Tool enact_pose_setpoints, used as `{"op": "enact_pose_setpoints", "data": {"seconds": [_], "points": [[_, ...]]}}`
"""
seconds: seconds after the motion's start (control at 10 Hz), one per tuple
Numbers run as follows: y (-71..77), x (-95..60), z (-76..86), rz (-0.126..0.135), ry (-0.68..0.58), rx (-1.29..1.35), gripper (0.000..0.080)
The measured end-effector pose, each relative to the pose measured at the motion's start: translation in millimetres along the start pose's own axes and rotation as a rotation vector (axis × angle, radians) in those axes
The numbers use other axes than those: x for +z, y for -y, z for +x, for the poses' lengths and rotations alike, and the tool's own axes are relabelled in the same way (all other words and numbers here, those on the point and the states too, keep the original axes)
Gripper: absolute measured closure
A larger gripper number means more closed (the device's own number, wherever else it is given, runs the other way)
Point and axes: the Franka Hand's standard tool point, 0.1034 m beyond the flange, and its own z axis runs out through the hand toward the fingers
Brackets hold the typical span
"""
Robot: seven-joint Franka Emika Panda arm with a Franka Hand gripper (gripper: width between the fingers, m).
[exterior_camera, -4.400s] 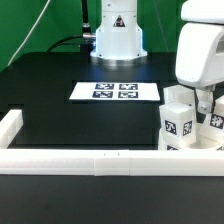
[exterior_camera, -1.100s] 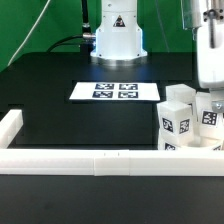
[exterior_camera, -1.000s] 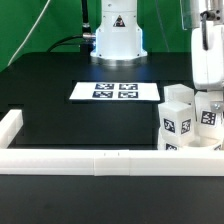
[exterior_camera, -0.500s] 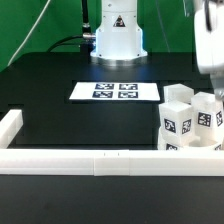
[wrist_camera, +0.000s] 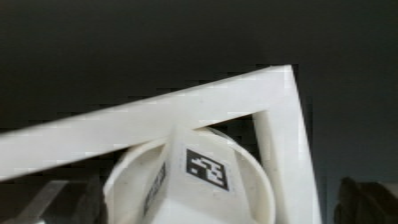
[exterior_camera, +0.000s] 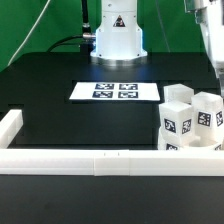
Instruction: Assemble stool
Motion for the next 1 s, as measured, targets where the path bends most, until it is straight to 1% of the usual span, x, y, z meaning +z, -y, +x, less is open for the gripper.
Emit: {"op": "enact_pose_setpoints", "data": {"seconds": [0.1, 0.2, 0.3, 0.4, 0.5, 0.6, 0.7, 0.8, 0.9, 1.0], "points": [[-2.9, 0.9, 0.7, -0.058, -0.015, -0.200, 0.0150], [1.5, -2.0, 0.4, -0.081, -0.024, -0.346, 0.0150], [4.0, -4.2, -2.1, -0.101, -0.019, -0.437, 0.0150], [6.5, -5.8, -4.7, -0.134, -0.012, -0.594, 0.0150], [9.1, -5.5, -4.3, -0.126, -0.013, -0.653, 0.0150], [8.7, -5.3, -3.8, -0.127, -0.011, -0.703, 0.0150], [8.9, -5.3, -3.0, -0.129, -0.004, -0.831, 0.0150], [9.4, -5.7, -2.1, -0.141, -0.016, -0.979, 0.0150], [10.0, -6.1, -1.9, -0.164, -0.038, -1.180, 0.0150], [9.5, -6.1, -3.4, -0.176, -0.042, -1.282, 0.0150]]}}
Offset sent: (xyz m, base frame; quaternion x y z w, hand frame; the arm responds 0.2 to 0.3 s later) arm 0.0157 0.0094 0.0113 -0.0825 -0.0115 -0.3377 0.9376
